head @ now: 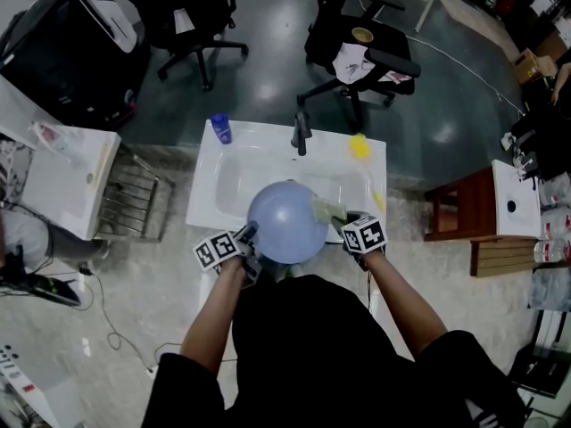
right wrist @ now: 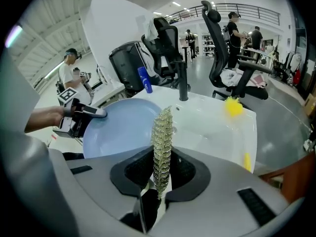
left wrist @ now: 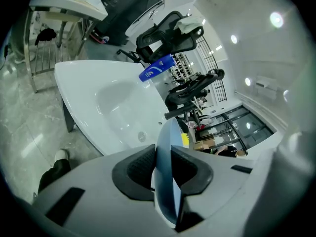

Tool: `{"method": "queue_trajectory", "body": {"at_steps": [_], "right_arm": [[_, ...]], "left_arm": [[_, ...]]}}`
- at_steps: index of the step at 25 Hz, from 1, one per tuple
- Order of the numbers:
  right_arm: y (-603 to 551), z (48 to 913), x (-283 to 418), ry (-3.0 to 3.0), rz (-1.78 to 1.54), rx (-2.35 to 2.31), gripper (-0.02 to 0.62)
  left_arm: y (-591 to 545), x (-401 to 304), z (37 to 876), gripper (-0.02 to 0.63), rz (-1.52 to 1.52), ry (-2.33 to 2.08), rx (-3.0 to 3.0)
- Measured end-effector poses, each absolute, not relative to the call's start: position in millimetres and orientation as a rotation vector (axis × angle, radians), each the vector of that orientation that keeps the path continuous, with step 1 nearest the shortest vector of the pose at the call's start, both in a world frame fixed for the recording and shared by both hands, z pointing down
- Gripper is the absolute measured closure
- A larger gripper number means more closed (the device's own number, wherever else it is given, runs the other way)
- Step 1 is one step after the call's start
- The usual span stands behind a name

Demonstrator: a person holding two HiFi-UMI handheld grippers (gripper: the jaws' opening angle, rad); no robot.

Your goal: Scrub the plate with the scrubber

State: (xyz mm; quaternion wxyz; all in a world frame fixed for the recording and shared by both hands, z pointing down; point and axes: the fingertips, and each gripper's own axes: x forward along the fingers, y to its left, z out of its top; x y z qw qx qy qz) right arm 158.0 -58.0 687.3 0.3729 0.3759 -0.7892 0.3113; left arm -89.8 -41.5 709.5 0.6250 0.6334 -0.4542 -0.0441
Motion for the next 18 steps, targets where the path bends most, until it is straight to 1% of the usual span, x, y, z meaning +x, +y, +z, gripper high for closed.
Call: {"method": "queue_trajectory", "body": {"at_steps": [18], "right_arm": [[-19,682,146,-2.058,0.935,0.871,0.534]], "left_arm": [[-53,-91,715,0.543,-0.134,-1.076,1.42]]}}
